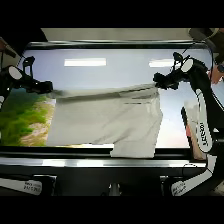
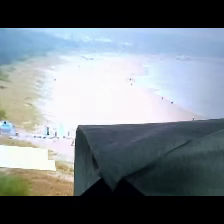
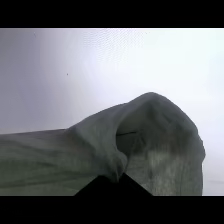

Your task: Fold the shirts.

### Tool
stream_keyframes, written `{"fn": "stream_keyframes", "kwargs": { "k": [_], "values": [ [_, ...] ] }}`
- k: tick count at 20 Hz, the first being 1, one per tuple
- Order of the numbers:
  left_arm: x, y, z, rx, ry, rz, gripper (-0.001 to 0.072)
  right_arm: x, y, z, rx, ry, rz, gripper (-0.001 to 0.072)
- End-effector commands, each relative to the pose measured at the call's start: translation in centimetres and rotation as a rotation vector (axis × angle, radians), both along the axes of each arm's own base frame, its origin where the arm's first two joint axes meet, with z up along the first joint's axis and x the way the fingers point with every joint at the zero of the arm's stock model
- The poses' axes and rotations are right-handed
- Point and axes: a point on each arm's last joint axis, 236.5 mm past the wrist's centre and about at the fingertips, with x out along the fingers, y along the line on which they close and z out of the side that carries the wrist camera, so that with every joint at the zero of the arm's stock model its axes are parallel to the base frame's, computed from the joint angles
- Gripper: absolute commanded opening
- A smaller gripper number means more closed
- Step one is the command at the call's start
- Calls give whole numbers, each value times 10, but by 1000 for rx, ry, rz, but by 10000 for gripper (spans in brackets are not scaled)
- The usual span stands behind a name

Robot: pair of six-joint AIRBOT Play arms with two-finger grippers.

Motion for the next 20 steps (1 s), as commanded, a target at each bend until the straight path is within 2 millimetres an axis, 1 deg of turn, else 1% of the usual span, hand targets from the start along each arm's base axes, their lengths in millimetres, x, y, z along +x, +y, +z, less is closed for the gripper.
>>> {"fn": "stream_keyframes", "kwargs": {
  "k": [1, 3, 4, 5, 6, 7, 8, 9, 10, 11, 12, 13, 14, 15, 16, 17, 19, 20],
  "values": [
    [4, 1, -18, 25, 47, -88, 28, -21, 6, -15, -31, 84, 106, 26],
    [-26, 4, -28, 20, 182, -113, 27, -90, -11, -26, -110, 361, 174, 26],
    [-46, 3, -41, -1, 273, -105, 27, -121, -14, -35, -114, 494, 183, 26],
    [-61, 2, -56, -16, 343, -98, 27, -138, -11, -47, -96, 560, 189, 26],
    [-75, 0, -74, -30, 408, -91, 27, -149, -6, -64, -67, 598, 173, 26],
    [-85, -2, -90, -41, 456, -79, 27, -153, 4, -78, -19, 608, 152, 26],
    [-91, -4, -101, -53, 492, -64, 31, -152, 18, -86, 45, 593, 136, 27],
    [-90, -8, -104, -78, 497, -62, 89, -147, 26, -89, 81, 573, 120, 41],
    [-87, -10, -99, -100, 485, -57, 277, -142, 32, -84, 109, 555, 112, 229],
    [-83, -7, -88, -102, 468, -55, 485, -140, 35, -74, 126, 540, 126, 447],
    [-80, 2, -73, -96, 445, -64, 536, -146, 32, -60, 104, 542, 180, 511],
    [-81, 12, -57, -95, 428, -52, 532, -155, 21, -48, 62, 558, 212, 511],
    [-87, 23, -45, -100, 423, -28, 530, -163, 6, -39, 15, 568, 208, 511],
    [-99, 34, -37, -111, 439, -3, 528, -170, -7, -32, -1, 578, 190, 507],
    [-118, 42, -34, -127, 470, 25, 521, -181, -16, -29, 15, 588, 163, 491],
    [-141, 47, -37, -145, 503, 55, 521, -197, -22, -32, 27, 602, 133, 490],
    [-199, 45, -61, -178, 561, 113, 521, -235, -22, -52, 37, 621, 110, 490],
    [-224, 41, -73, -185, 571, 119, 521, -252, -20, -61, 37, 622, 113, 489]
  ]
}}
